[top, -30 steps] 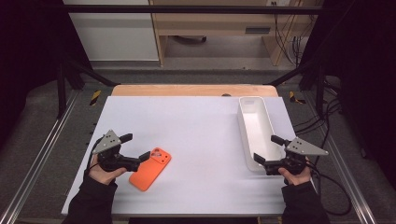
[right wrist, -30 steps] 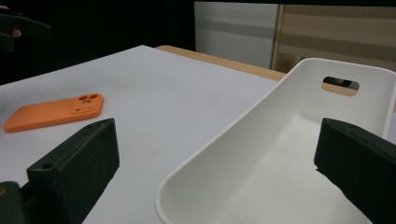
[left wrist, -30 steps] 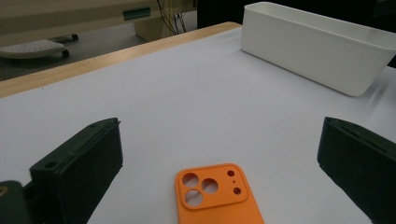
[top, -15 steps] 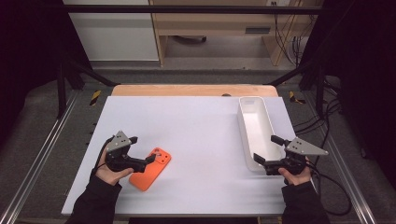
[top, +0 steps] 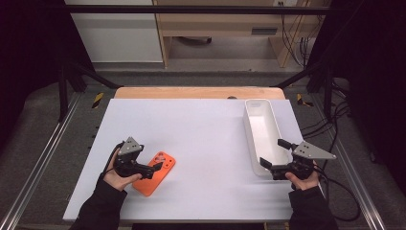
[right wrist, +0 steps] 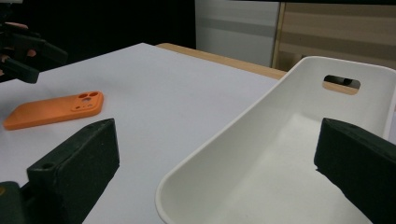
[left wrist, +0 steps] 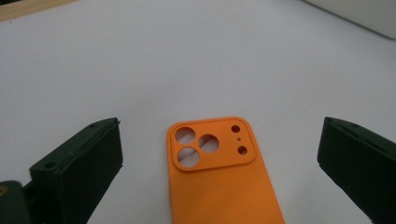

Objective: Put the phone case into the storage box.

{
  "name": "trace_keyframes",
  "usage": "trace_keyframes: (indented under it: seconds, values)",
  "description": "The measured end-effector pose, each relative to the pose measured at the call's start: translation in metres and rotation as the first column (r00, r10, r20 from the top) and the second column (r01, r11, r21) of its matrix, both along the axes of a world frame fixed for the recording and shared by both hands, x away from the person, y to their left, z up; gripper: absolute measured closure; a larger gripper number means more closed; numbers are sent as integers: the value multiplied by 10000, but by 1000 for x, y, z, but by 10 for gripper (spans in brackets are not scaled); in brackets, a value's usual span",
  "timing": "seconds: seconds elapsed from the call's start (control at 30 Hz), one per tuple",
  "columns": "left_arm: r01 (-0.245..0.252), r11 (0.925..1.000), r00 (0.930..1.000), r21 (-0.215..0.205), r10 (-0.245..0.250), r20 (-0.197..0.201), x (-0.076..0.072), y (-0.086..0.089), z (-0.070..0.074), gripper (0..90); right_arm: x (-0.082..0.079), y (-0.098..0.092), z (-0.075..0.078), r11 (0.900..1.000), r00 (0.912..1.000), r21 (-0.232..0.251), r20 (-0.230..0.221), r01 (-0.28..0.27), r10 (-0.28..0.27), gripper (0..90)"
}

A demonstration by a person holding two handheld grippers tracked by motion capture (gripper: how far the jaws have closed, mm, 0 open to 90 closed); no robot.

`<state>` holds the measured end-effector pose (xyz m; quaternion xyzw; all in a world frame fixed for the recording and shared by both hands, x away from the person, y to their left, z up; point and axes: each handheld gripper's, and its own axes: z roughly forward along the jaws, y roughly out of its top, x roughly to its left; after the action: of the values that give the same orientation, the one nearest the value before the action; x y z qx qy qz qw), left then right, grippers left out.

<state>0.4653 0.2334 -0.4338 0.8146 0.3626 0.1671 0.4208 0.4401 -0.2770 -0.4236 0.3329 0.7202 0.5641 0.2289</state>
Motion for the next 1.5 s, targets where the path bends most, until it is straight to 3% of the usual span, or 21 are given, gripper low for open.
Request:
trace_keyframes:
  seconds: [0.67, 1.0, 1.5]
  values:
    - [74, 9949, 9959, 1010, 17, -901, 4, -10, -18, 0, 0, 0, 0, 10000, 10000, -62, -9, -17, 17, 5]
    - [-32, 9869, 9895, 1614, 265, -1423, 5, -14, -27, 0, 0, 0, 0, 10000, 10000, -66, -18, -28, 28, 5]
    - [-46, 9790, 9764, 2040, 484, -2104, 5, -18, -34, 1, 0, 0, 0, 10000, 10000, -63, -48, -14, 13, 5]
